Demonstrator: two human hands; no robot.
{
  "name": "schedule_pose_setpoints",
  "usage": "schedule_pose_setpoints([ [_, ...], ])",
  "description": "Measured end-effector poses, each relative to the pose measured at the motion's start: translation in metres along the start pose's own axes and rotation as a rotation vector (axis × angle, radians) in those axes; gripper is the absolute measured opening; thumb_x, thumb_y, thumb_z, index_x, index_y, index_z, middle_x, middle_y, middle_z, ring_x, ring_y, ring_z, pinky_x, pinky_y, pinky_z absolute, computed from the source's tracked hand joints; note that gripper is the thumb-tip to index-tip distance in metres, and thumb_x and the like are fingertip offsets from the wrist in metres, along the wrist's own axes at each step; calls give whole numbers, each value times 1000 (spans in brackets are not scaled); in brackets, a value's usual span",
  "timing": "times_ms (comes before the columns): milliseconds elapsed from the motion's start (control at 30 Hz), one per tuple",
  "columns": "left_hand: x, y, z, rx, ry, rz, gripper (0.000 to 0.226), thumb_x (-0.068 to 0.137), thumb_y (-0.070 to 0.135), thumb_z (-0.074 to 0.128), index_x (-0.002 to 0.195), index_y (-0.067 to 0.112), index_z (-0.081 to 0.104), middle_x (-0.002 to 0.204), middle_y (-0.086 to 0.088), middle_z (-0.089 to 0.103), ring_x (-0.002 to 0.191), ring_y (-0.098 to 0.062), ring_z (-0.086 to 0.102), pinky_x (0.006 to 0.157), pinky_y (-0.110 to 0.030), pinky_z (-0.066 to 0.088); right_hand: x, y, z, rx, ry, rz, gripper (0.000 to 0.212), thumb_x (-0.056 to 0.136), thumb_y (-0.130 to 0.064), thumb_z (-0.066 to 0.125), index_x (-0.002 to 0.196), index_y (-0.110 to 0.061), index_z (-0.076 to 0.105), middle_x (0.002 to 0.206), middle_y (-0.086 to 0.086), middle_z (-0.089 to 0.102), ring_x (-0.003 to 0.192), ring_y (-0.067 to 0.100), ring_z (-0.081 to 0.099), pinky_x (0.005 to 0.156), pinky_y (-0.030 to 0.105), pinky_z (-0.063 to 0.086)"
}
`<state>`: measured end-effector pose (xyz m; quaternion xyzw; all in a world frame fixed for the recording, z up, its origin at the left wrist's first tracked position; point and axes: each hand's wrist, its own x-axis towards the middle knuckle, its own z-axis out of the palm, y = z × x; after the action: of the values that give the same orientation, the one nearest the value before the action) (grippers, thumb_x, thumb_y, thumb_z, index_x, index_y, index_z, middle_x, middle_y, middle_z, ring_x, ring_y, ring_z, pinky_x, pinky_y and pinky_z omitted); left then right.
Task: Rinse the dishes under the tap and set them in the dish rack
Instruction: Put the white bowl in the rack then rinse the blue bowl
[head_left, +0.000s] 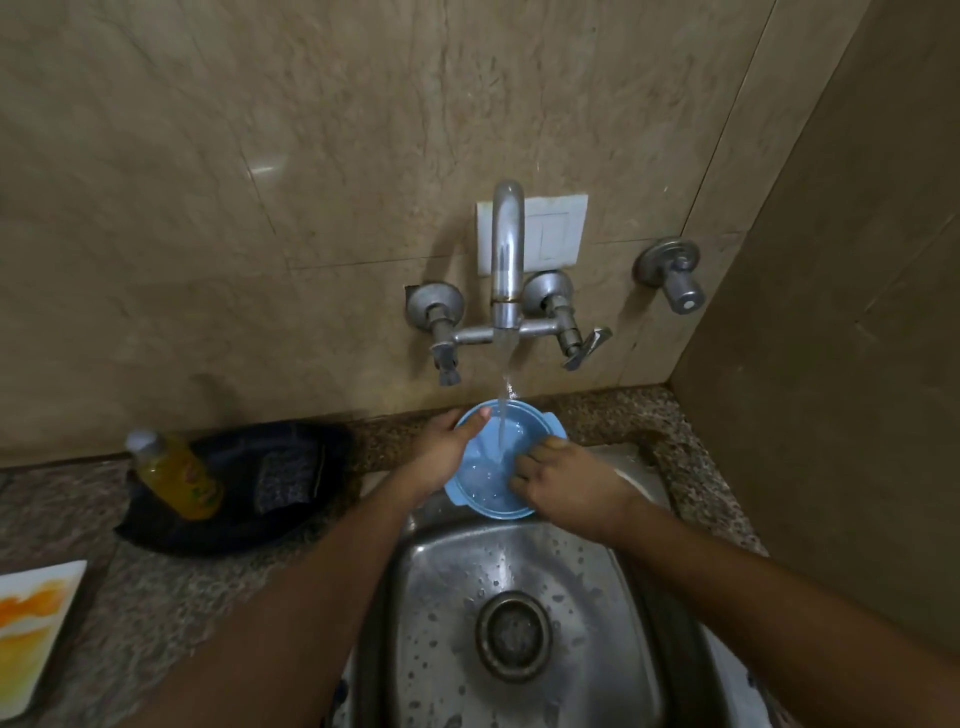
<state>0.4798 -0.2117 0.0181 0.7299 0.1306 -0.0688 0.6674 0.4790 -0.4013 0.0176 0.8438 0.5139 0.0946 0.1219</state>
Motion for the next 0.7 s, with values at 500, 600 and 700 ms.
schedule_pose_setpoints([
  [500, -18, -33, 15, -169, 153, 120, 14, 97, 30, 57, 96, 35, 71, 91, 10, 75, 87, -6, 70, 72, -18, 52, 5, -47, -7, 224, -112, 347, 36, 82, -13, 52, 117, -10, 61, 113, 13, 64, 98, 30, 63, 88, 40, 50],
  [600, -14, -32, 16, -188, 143, 143, 14, 89, 39, 63, 96, 32, 73, 94, 5, 76, 91, -14, 71, 82, -33, 55, 14, -75, -10, 535, -113, 393, 52, 82, -10, 59, 132, -4, 48, 125, 15, 56, 105, 34, 61, 90, 41, 48],
  [700, -16, -44, 8, -247, 174, 118, 39, 80, 48, 63, 106, 21, 73, 102, -8, 75, 99, -29, 70, 90, -48, 55, -6, -63, 4, 414, 6, 218, 57, 75, -22, 64, 132, -20, 53, 119, 1, 67, 101, 20, 65, 92, 31, 49],
])
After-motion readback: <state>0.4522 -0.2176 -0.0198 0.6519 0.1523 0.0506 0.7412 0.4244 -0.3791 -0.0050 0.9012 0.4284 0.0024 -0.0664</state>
